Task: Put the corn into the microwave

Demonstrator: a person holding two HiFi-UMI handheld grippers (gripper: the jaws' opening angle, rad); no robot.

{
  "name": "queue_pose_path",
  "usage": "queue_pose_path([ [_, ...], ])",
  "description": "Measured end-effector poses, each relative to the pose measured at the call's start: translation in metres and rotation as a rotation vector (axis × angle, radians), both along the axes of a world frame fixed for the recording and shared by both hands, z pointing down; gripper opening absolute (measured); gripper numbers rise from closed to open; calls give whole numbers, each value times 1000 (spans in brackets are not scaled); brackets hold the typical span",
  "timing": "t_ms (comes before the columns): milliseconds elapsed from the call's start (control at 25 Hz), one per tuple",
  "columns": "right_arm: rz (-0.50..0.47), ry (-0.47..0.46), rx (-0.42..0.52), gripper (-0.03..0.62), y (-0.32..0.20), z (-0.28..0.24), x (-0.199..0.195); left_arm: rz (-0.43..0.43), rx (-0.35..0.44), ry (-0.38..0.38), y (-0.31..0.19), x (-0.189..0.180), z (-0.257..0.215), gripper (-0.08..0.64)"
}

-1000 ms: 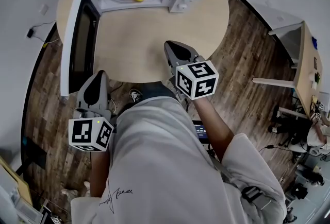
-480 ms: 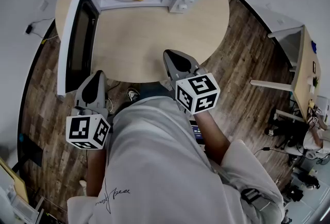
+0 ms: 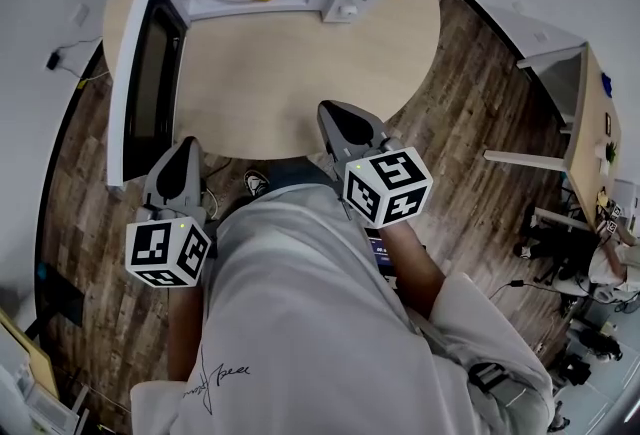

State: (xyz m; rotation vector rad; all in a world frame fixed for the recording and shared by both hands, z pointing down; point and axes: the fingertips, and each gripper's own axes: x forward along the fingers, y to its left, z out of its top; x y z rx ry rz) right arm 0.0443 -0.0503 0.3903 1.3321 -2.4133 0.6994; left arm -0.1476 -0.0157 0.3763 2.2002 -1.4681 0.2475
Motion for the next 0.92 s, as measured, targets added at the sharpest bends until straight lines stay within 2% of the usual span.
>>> queue_pose_path([
  [200, -8, 5, 2, 11, 3, -3, 5, 2, -11, -6, 2, 1, 3, -9],
  [560, -42, 118, 1, 11, 8, 2, 14, 13, -20, 7, 10, 6, 6, -9],
  [920, -40, 133, -28, 11, 6, 4, 18, 5, -24, 19, 8, 8, 8, -9],
])
